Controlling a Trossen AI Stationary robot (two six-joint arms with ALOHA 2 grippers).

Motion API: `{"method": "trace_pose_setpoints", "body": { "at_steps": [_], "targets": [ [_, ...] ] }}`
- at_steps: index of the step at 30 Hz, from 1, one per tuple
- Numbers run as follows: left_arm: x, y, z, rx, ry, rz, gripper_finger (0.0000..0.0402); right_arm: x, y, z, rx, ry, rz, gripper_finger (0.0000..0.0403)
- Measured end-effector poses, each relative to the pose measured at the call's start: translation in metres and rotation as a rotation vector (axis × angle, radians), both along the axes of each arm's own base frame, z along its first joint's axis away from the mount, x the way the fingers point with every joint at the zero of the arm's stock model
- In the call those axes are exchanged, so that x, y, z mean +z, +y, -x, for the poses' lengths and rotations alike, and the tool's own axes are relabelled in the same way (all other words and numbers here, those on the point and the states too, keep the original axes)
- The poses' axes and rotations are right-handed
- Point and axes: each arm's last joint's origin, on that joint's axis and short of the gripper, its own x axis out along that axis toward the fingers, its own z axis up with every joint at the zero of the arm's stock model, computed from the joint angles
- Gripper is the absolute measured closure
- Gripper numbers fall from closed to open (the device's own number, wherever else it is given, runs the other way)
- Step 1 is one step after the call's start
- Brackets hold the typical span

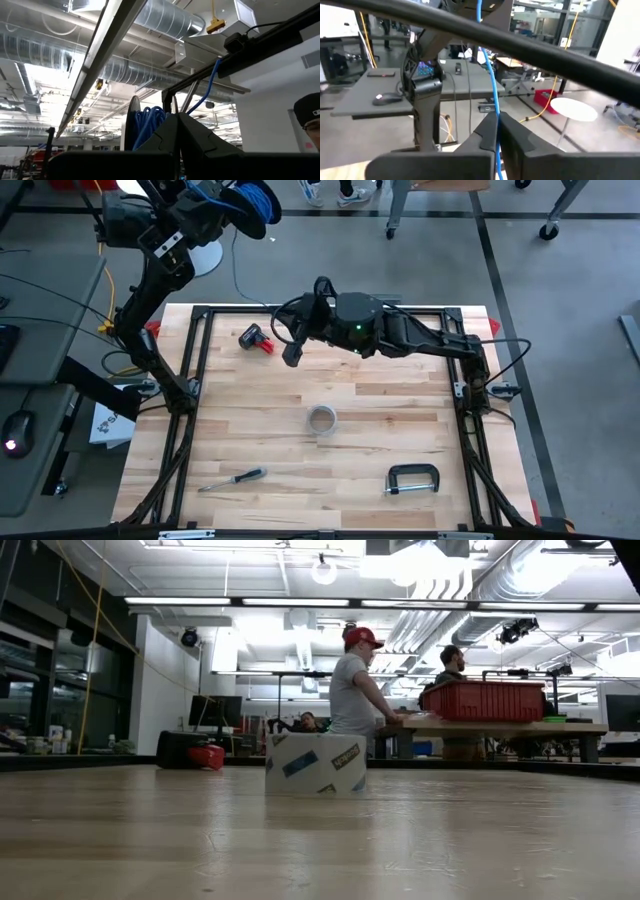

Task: Coil cords
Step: Coil the blue wire on the spool

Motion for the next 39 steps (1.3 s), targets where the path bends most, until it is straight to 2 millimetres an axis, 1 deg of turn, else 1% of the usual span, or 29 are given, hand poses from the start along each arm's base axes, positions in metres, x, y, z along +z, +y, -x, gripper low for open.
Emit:
{"method": "trace_pose_setpoints", "body": {
  "at_steps": [3,5,10,13,18,21,24,28,32,35,39],
  "targets": [
    [0.0,0.002,0.001,0.008,0.0,0.0,0.0397,0.002,-0.001,0.004,-0.003,0.009,-0.018,0.0401],
    [0.0,0.004,0.002,0.02,-0.001,-0.001,0.0397,0.005,0.001,0.01,-0.003,0.021,-0.023,0.0402],
    [0.001,0.017,0.013,0.119,0.031,-0.011,0.0397,0.014,0.016,0.031,0.038,0.08,-0.024,0.0402],
    [0.001,0.026,0.024,0.175,0.113,0.029,0.0397,0.02,0.027,0.046,0.063,0.112,-0.023,0.0402],
    [-0.008,0.035,0.041,0.207,0.343,0.155,0.0397,0.034,0.045,0.077,0.068,0.146,-0.009,0.0402],
    [-0.014,0.034,0.054,0.198,0.48,0.24,0.0397,0.042,0.052,0.094,0.079,0.148,-0.004,0.0402],
    [-0.02,0.031,0.066,0.2,0.584,0.315,0.0397,0.051,0.054,0.111,0.067,0.141,0.0,0.0403],
    [-0.028,0.028,0.077,0.15,0.711,0.404,0.0397,0.062,0.054,0.131,0.047,0.117,0.01,0.0403],
    [-0.031,0.021,0.088,0.183,0.743,0.418,0.0397,0.073,0.054,0.149,0.055,0.084,0.017,0.0403],
    [-0.032,0.02,0.097,0.259,0.734,0.419,0.0397,0.08,0.054,0.161,0.053,0.059,0.013,0.0403],
    [-0.031,0.02,0.105,0.351,0.705,0.427,0.0397,0.084,0.058,0.172,0.066,0.042,0.011,0.0403]
  ]
}}
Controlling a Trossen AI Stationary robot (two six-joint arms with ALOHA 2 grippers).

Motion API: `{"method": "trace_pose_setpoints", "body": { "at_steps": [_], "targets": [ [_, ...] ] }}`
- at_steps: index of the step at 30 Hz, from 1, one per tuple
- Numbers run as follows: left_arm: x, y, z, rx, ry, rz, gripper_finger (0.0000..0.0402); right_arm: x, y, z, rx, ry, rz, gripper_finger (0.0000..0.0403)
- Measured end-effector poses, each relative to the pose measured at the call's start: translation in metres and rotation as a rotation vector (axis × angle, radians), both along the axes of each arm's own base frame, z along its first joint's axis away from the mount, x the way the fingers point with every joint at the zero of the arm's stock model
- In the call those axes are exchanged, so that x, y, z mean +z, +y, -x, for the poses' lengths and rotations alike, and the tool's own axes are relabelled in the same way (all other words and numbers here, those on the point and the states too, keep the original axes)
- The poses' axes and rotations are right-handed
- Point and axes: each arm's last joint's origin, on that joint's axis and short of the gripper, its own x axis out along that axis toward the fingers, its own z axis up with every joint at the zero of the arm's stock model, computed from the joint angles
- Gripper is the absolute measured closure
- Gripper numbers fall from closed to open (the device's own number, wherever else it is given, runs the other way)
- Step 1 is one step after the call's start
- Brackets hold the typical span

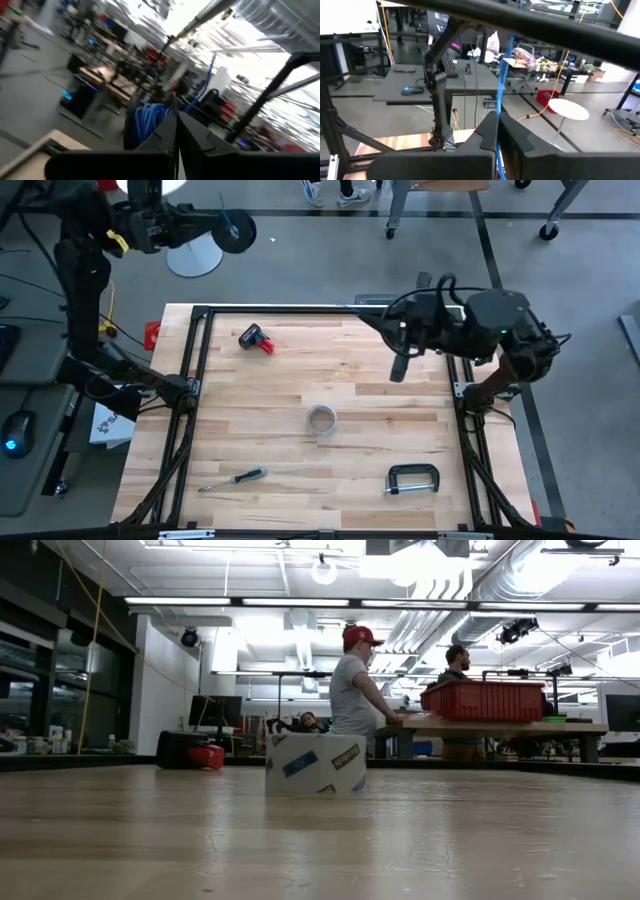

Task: Coil cords
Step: Coil the blue wire on the spool

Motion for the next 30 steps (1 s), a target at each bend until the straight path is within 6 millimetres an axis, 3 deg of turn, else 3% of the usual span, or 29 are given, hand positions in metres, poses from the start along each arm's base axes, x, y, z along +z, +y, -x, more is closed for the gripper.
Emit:
{"method": "trace_pose_setpoints", "body": {
  "at_steps": [8,15,22,30],
  "targets": [
    [0.001,0.005,0.007,0.15,-0.005,-0.055,0.0396,0.002,0.009,0.009,-0.015,-0.002,0.004,0.0403],
    [-0.012,0.007,0.001,0.057,0.084,0.084,0.0397,0.001,0.009,0.01,-0.02,0.008,0.011,0.0403],
    [-0.047,0.007,-0.032,-0.116,0.339,0.264,0.0397,0.006,0.006,0.008,0.003,-0.027,0.031,0.0403],
    [-0.058,-0.004,-0.089,-0.492,0.377,0.317,0.0397,0.009,0.002,0.006,0.007,-0.06,0.027,0.0403]
  ]
}}
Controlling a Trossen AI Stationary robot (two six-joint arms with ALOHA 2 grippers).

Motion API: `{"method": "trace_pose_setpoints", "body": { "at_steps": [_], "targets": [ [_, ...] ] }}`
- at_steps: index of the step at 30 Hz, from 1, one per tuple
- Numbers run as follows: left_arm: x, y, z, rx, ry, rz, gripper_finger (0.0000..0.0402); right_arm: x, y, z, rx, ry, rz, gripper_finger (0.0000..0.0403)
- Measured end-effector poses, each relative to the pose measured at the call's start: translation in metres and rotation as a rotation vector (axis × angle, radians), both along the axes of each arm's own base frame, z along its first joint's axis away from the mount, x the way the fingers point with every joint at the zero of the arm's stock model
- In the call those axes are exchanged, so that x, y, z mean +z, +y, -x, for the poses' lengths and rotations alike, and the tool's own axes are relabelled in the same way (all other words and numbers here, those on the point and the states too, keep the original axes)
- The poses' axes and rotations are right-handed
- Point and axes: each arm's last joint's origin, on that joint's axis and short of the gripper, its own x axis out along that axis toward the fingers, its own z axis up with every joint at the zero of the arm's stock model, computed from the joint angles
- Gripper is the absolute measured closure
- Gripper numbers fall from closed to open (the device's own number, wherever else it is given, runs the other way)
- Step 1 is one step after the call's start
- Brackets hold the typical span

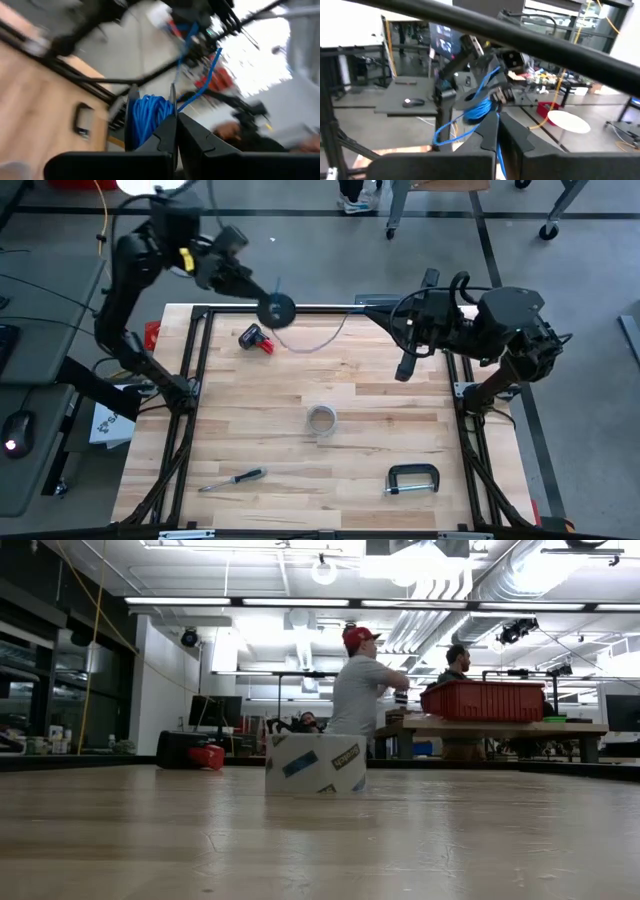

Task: Coil cords
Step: Coil the blue wire on the spool

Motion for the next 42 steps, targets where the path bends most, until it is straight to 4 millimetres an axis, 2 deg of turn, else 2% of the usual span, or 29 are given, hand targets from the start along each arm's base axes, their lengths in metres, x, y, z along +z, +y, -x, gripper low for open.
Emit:
{"method": "trace_pose_setpoints", "body": {
  "at_steps": [7,14,21,24,29,42],
  "targets": [
    [-0.006,-0.017,-0.049,-0.208,-0.033,0.052,0.0397,0.006,-0.002,-0.002,0.045,-0.063,-0.017,0.0403],
    [-0.011,-0.028,-0.091,-0.342,-0.088,0.086,0.0397,0.004,-0.003,-0.019,0.076,-0.094,0.003,0.0403],
    [-0.005,-0.039,-0.12,-0.462,-0.18,0.13,0.0397,-0.001,-0.007,-0.037,0.114,-0.11,0.006,0.0403],
    [0.0,-0.044,-0.124,-0.491,-0.222,0.134,0.0397,-0.001,-0.007,-0.039,0.115,-0.106,0.007,0.0403],
    [0.013,-0.049,-0.12,-0.509,-0.34,0.093,0.0397,0.0,-0.008,-0.042,0.148,-0.133,-0.01,0.0403],
    [0.036,-0.049,-0.109,-0.424,-0.666,-0.042,0.0397,-0.016,-0.009,-0.088,0.258,-0.185,-0.044,0.0403]
  ]
}}
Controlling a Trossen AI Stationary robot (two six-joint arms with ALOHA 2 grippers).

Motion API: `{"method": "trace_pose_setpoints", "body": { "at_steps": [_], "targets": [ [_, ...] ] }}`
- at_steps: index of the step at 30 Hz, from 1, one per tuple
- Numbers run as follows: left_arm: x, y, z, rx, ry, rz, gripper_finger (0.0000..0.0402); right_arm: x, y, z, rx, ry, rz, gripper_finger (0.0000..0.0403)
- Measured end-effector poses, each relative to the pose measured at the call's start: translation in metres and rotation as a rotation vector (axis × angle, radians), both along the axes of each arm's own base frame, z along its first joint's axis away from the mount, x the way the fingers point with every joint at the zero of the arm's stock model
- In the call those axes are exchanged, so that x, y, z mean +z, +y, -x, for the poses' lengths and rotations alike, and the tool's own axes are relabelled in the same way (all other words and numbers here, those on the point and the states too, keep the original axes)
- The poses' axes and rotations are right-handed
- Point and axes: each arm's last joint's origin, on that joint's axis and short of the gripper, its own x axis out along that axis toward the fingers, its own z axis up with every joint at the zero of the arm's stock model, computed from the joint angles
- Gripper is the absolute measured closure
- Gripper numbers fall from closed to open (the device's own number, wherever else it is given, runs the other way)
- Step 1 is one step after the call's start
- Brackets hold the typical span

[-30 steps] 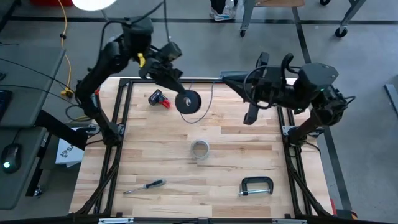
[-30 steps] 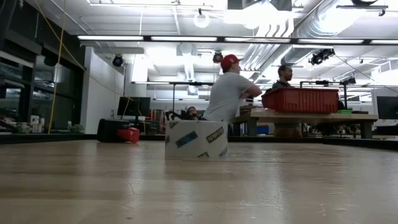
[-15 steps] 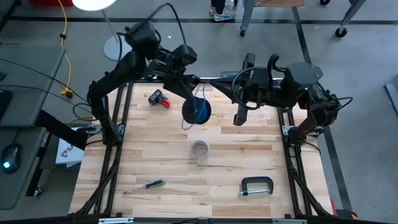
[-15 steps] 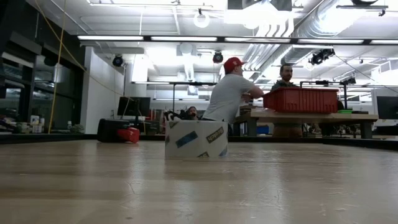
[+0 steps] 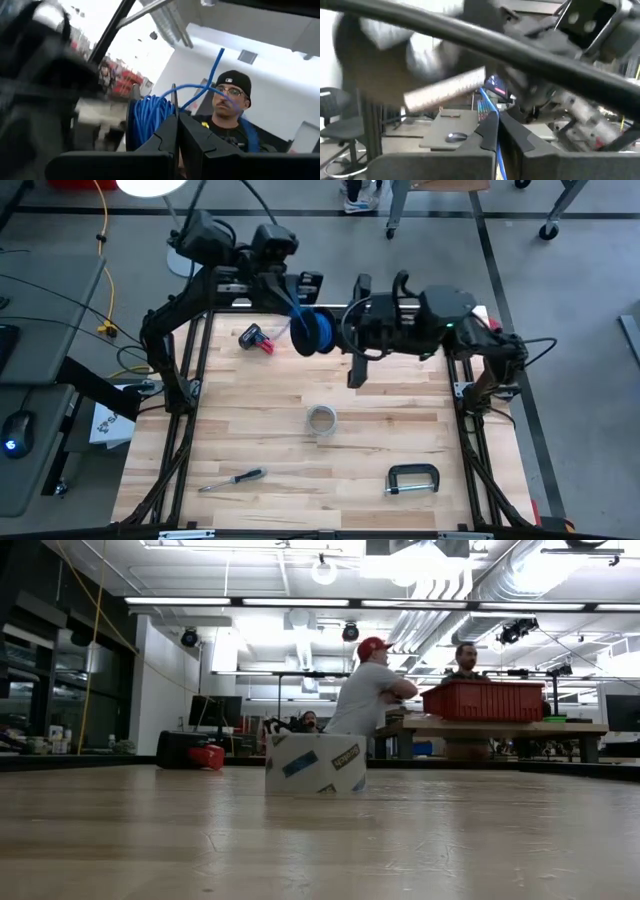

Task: Coil cords
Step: Coil the blue wire on the spool

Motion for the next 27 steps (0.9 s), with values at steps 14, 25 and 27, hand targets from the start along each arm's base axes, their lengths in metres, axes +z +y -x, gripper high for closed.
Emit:
{"method": "trace_pose_setpoints", "body": {
  "at_steps": [14,25,27],
  "targets": [
    [0.004,-0.001,0.005,-0.058,0.057,0.053,0.0397,0.017,-0.009,0.009,-0.039,-0.134,0.038,0.0403],
    [0.011,0.005,0.022,-0.039,0.085,0.042,0.0397,0.036,-0.014,0.033,-0.113,-0.241,0.108,0.0403],
    [0.013,0.008,0.027,-0.024,0.079,0.04,0.0397,0.037,-0.013,0.032,-0.112,-0.253,0.134,0.0403]
  ]
}}
